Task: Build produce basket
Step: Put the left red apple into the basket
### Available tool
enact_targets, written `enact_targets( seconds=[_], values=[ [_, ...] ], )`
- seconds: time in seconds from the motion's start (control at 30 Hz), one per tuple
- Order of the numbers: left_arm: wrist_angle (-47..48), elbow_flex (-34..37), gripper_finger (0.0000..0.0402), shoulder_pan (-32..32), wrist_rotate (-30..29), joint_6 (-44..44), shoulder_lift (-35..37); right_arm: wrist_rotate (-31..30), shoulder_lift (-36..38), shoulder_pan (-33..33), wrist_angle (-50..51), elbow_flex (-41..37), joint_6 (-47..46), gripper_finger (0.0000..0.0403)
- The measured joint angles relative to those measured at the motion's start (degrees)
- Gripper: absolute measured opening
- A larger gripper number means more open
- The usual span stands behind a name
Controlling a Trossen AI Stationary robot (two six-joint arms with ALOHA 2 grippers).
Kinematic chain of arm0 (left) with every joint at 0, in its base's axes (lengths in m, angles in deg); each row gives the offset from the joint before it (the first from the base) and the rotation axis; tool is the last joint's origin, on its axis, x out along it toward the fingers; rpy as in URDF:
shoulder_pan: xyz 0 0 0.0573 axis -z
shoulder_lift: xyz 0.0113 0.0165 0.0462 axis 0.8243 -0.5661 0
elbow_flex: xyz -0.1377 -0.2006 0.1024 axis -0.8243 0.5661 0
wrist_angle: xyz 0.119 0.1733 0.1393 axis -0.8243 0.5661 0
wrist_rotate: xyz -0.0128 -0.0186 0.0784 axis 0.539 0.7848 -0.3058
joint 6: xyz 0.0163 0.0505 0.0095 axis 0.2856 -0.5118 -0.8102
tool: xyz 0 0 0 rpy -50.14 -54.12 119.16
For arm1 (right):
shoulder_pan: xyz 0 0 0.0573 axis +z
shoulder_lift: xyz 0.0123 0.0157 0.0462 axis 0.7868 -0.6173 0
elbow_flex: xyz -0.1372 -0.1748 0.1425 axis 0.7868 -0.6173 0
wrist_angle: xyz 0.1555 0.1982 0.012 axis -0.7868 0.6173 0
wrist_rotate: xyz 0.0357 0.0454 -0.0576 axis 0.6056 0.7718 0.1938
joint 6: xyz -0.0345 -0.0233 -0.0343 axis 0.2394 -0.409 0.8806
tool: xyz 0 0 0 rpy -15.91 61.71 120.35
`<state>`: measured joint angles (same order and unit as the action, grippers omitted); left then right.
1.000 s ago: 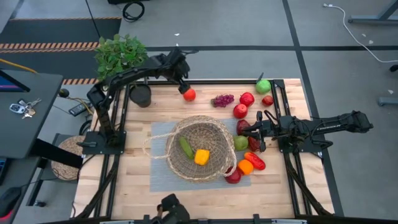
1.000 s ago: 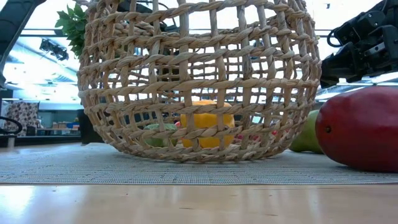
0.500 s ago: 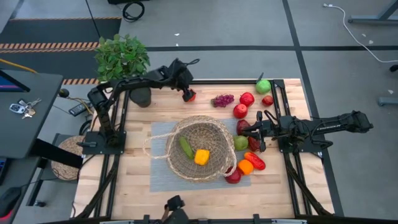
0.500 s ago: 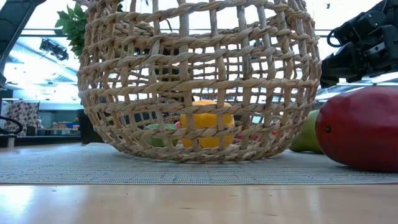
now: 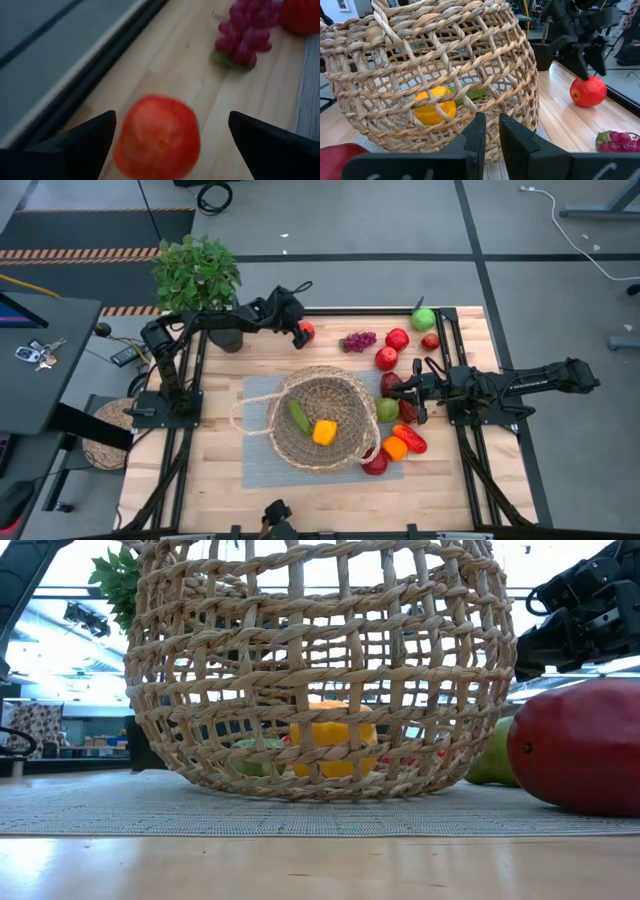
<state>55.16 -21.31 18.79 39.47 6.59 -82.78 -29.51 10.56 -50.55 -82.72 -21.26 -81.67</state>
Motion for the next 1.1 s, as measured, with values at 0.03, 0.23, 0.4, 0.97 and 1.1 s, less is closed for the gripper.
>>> enact_targets(
  seconds=[0.03,0.23,0.4,0.97,1.1],
  values=[
    [0.63,0.17,0.0396,0.00,0.01,0.03,-0.15,0.01,0.00,0.00,0.00,0.00,0.01,0.0061],
    [4.62,0.60,0.0396,0.41,1.13,-0.07,-0.36,0.00,0.00,-0.01,0.00,0.00,0.00,0.0061],
    [5.34,0.60,0.0396,0.63,2.14,-1.54,-0.36,0.01,0.00,0.00,0.00,0.00,0.00,0.0061],
    [1.46,0.60,0.0391,2.99,-6.51,-4.67,-3.94,0.02,0.00,-0.01,0.00,0.00,0.01,0.0061],
    [1.40,0.60,0.0374,2.97,-6.71,-4.81,-3.95,0.02,0.00,0.01,0.00,0.00,-0.01,0.0061]
  ],
)
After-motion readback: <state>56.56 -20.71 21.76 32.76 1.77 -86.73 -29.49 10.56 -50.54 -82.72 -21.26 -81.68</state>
